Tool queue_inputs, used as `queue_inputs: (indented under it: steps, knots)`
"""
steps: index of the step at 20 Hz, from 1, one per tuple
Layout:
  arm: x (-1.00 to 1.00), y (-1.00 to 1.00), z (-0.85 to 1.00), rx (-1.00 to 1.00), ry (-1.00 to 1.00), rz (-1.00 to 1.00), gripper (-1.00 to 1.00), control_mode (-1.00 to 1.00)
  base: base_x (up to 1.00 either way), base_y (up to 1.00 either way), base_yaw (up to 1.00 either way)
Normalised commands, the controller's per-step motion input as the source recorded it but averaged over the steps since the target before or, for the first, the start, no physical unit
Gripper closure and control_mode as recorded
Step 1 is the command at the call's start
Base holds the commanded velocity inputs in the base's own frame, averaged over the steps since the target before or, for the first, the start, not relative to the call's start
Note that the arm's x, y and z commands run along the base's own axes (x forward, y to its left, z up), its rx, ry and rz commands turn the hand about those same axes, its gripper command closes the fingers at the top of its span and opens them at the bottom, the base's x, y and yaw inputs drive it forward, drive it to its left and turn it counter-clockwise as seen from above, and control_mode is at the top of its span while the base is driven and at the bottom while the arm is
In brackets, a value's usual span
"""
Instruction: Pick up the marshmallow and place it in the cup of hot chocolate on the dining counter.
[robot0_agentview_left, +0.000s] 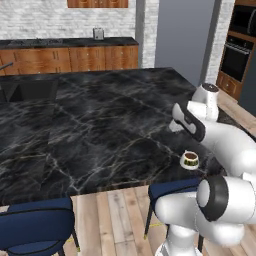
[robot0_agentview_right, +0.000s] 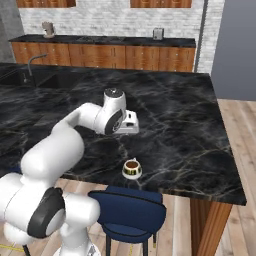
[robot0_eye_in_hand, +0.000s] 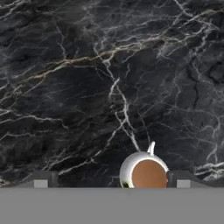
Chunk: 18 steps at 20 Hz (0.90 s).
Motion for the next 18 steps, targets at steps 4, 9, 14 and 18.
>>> queue_inputs:
  steps: [4,9,14,18]
  knots:
    - [-0.26,0.97,1.00,0.00,-0.10,0.00,-1.00,-1.00,0.00,0.00,0.00]
    - [-0.12,1.00,1.00,0.00,-0.11,0.00,-1.00,-1.00,0.00,0.00,0.00]
    - [-0.35,0.41,0.92,-0.02,-0.10,0.00,-1.00,-1.00,0.00,0.00,0.00]
    - [-0.75,0.04,0.44,-0.05,-0.06,-0.01,-1.00,-1.00,0.00,0.00,0.00]
